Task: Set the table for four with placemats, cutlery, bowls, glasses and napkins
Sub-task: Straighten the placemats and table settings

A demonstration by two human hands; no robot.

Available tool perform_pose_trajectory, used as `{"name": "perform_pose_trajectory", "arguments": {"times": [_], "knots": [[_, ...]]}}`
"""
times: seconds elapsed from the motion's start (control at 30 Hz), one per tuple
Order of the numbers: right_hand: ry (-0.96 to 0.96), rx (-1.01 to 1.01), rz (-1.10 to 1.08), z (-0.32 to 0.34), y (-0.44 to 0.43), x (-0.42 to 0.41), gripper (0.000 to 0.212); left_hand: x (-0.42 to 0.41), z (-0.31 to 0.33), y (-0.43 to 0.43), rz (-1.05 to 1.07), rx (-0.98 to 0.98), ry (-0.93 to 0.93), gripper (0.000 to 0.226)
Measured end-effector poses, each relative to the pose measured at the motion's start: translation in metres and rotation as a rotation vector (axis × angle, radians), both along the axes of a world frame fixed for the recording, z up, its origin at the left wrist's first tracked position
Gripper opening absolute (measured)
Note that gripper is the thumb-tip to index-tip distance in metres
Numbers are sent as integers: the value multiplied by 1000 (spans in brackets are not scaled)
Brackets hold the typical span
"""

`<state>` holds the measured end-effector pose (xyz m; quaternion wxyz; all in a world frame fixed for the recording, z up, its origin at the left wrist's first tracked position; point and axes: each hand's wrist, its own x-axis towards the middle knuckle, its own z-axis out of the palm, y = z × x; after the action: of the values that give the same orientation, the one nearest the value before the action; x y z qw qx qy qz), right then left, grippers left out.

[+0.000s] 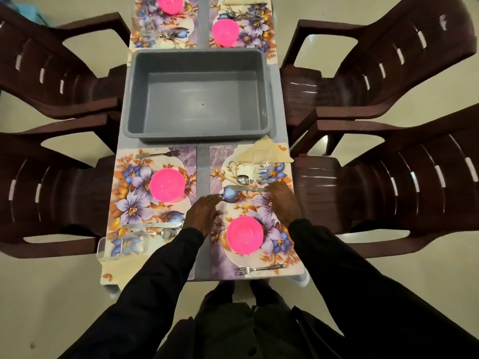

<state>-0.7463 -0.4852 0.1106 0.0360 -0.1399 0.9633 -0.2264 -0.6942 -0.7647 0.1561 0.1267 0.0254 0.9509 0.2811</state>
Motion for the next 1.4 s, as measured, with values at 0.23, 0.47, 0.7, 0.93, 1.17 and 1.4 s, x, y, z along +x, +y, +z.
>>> {"name": "perform_pose_trajectory", "arguments": {"times": [0.23, 0.47, 0.7, 0.93, 1.17, 1.4], "knots": [[66, 4, 6, -23, 1, -4, 27, -12, -2, -3, -21, -39, 18, 47], [56, -70, 40, -31, 10, -7, 24, -11, -1, 3, 12, -18, 23, 44], [52, -70, 106, -31, 18, -6, 24, -8, 0, 7, 27, -4, 22, 43], [81, -81, 136, -25, 24, -4, 21, -10, -4, 14, 28, -8, 5, 44], [63, -77, 117, -24, 27, 2, 27, -14, -9, 17, 37, 5, -16, 43], [49, -144, -86, -20, 27, -14, 25, -17, -8, 16, 29, 1, -24, 45]]}}
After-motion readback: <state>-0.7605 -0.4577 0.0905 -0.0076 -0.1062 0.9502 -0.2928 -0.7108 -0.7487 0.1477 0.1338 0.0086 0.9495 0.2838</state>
